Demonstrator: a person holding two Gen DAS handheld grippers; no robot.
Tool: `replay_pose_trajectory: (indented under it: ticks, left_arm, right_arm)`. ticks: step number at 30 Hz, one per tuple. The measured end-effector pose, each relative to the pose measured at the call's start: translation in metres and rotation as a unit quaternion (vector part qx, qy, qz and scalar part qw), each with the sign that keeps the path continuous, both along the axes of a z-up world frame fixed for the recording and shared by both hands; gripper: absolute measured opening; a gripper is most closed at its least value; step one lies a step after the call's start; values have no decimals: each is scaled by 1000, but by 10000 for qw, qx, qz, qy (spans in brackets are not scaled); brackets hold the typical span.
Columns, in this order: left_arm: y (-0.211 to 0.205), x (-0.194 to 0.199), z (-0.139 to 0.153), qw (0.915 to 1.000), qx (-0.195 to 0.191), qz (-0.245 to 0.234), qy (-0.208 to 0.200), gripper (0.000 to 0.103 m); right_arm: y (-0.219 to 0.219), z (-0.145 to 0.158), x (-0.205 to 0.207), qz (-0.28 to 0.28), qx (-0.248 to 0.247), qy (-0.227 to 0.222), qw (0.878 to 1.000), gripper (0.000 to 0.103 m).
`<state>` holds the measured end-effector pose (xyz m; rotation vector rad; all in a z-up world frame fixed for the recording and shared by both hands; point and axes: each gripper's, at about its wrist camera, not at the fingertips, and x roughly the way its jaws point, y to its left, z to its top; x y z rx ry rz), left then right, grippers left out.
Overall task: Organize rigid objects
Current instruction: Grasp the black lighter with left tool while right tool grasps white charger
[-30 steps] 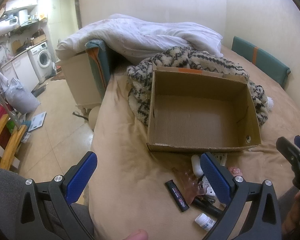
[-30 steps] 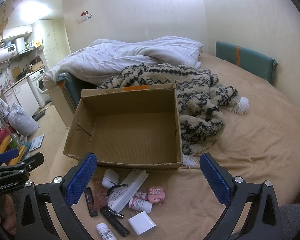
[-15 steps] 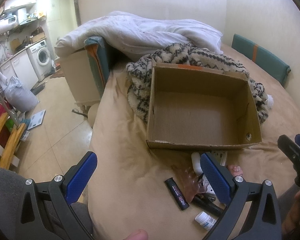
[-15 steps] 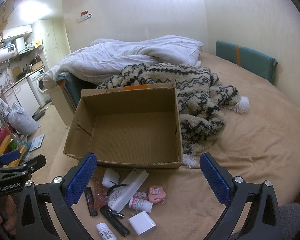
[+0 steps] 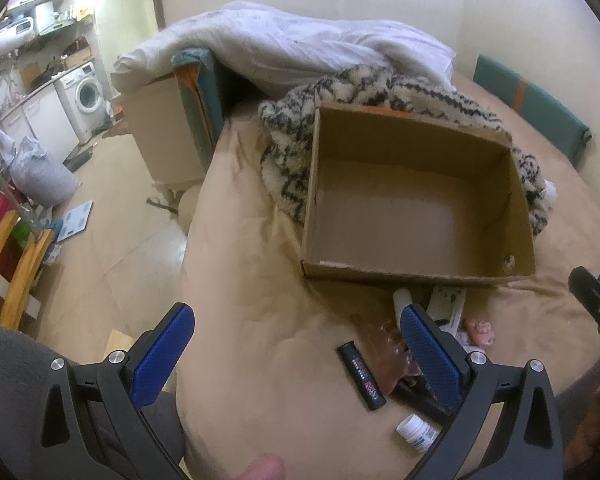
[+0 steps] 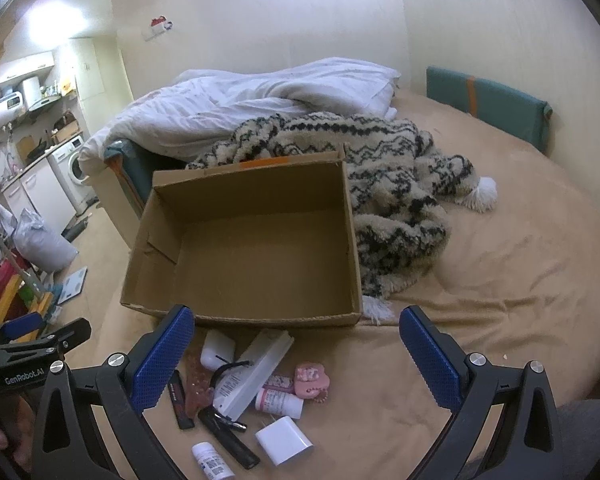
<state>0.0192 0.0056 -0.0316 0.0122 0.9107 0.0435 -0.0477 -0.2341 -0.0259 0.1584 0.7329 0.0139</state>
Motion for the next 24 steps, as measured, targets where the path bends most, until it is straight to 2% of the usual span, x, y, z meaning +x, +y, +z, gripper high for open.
replay_pose_trajectory:
  ticks: [6, 10, 15, 18, 20, 22, 24]
  left_arm:
    - [3, 11, -21, 9982, 53, 62, 591, 103]
    - [8, 20, -36, 9945, -157, 127, 1028, 103]
    - [20, 35, -65, 9810, -580, 510, 1779, 103]
    - [23, 39, -87, 9694, -887, 762, 2157, 86]
    - [20, 42, -103, 9594, -1143, 854, 2434, 69]
    - [14, 44, -115, 9531, -1306, 841, 2599, 63]
    - [3, 46, -122, 9520, -1298, 758, 2668, 63]
  right_arm:
    - [-8, -18, 12, -144, 216, 603, 9978, 103]
    - [-18, -35, 20, -293, 545, 1111, 9919, 103]
    - [-25, -42, 22, -420, 745, 1354, 9871, 103]
    - [-21, -42, 25, -308, 638, 1374, 9880, 103]
    - [-19, -43, 27, -236, 602, 1413, 9879, 103]
    - [-20, -45, 27, -227, 657, 1462, 9868, 103]
    - [-23, -47, 28, -260, 747, 1507, 9854, 103]
